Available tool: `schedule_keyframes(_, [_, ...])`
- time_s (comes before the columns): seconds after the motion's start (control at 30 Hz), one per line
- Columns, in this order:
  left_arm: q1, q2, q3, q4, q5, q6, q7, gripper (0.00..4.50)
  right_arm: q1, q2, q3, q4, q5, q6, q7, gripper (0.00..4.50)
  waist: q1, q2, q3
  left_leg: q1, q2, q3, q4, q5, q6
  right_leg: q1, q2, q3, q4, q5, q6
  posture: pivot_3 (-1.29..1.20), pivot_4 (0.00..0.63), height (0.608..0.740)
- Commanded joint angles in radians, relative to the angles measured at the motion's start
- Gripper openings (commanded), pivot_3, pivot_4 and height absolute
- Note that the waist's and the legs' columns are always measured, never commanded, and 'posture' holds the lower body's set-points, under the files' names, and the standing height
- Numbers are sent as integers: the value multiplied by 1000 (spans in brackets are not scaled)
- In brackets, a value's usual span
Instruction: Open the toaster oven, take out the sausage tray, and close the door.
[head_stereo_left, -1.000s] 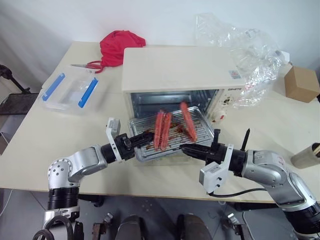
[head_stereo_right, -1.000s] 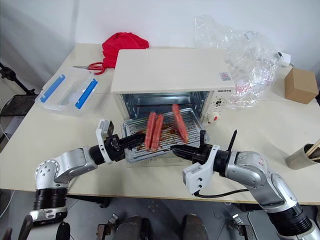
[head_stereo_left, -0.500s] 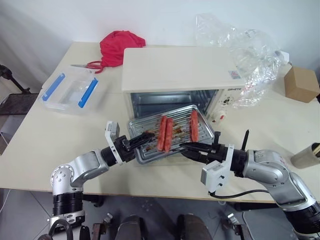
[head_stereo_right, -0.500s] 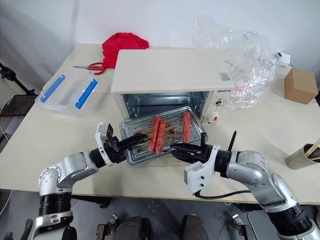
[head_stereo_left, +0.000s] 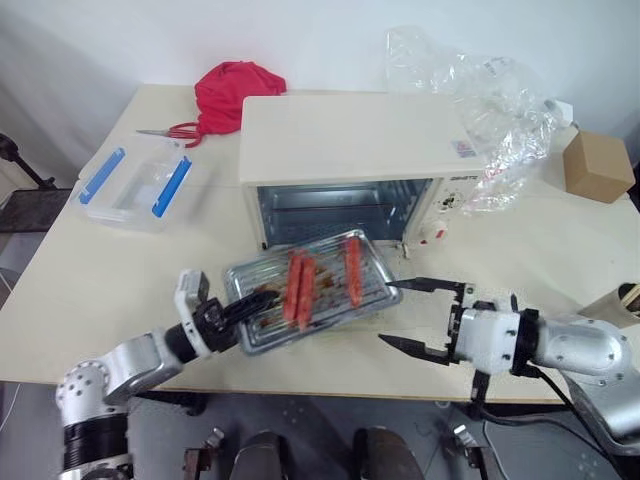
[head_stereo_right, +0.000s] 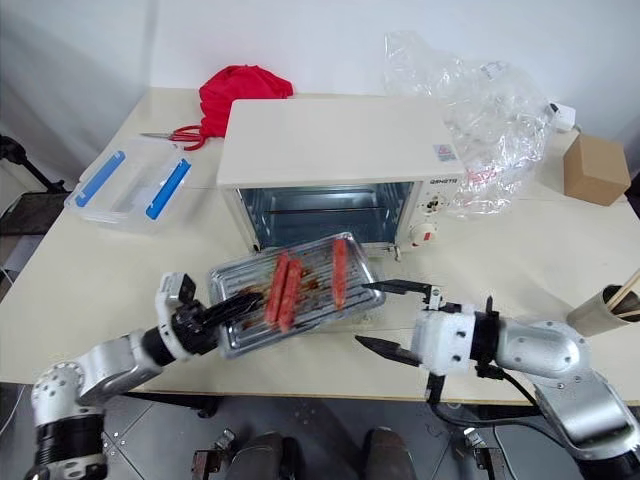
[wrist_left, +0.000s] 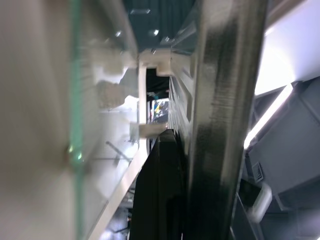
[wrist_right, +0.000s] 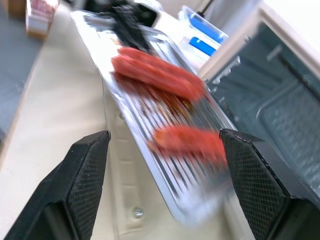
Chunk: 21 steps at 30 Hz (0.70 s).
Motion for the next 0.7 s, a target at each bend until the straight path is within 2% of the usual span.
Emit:
schedule_keyframes(0.03, [94,94,2,3,-16,39,-180,0,42,20,-99,48,82,25,15,3653,0,0,0,0,0,0,0,0,0,0,0,0,0,0,0,0,150,740])
schedule_keyframes(0.17, [198,97,96,6,-16,-12,-265,0,66,35,-147,176,104,9,76,3653,0,0,0,0,1,0,0,0,0,1,-1,0,-3,0,0,0,150,740])
schedule_keyframes(0.37, [350,81,186,-52,-16,-57,-340,0,85,35,-195,332,157,144,111,3653,-1,0,0,0,2,0,-1,0,0,1,-3,0,-3,0,0,0,150,740])
schedule_keyframes(0.47, [436,53,236,-86,-16,-89,-357,0,66,52,-217,410,169,190,99,3057,-5,1,0,0,2,0,-1,-1,1,1,-3,1,-4,0,0,0,150,740])
schedule_keyframes(0.57, [491,18,259,-118,-16,-127,-342,0,43,67,-224,458,162,216,90,2055,-8,1,0,1,3,0,-1,-1,1,1,-3,0,-4,0,-1,0,150,740])
schedule_keyframes(0.7, [551,-136,382,-157,-16,-240,-289,0,-9,101,-178,550,122,239,86,717,-13,1,0,1,2,0,-1,-1,1,2,-6,0,-4,0,-1,0,150,740])
